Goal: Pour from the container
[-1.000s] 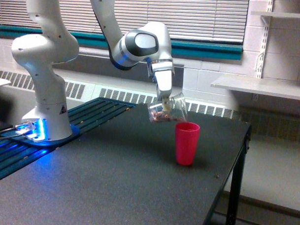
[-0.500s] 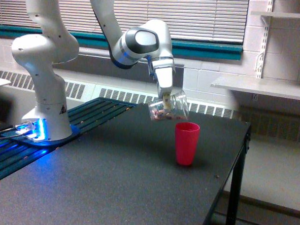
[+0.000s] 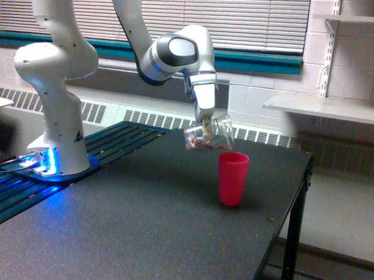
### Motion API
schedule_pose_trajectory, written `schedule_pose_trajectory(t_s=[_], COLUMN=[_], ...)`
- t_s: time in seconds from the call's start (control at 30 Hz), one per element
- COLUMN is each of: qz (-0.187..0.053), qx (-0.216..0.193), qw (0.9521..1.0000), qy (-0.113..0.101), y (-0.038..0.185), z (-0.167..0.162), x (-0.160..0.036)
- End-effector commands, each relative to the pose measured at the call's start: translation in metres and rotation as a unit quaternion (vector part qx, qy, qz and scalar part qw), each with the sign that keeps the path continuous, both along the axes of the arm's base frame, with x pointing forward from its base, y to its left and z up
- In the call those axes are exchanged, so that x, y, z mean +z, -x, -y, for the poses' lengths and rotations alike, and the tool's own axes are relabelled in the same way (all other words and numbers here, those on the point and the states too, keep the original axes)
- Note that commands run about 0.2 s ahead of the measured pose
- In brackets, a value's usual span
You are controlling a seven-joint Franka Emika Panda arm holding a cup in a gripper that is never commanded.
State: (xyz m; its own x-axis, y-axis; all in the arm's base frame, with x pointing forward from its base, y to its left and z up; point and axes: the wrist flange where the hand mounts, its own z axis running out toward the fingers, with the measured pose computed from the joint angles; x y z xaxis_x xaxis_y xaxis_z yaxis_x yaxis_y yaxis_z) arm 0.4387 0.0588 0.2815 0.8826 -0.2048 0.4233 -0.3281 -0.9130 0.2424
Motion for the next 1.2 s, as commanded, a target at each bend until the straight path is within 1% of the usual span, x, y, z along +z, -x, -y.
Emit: schedule_pose_trajectory(t_s=[0.03, 0.23, 0.97, 1.2], qz=[-0.001, -0.008, -0.028, -0.025], qx=[0.017, 0.025, 0.038, 0.037], qw=[0.9997, 0.9993, 0.9978, 0.9976], qy=[0.015, 0.025, 0.046, 0.052], y=[-0.003, -0.002, -0.007, -0.013], z=[-0.002, -0.003, -0.005, -0.002], x=[0.005, 0.003, -0.008, -0.005])
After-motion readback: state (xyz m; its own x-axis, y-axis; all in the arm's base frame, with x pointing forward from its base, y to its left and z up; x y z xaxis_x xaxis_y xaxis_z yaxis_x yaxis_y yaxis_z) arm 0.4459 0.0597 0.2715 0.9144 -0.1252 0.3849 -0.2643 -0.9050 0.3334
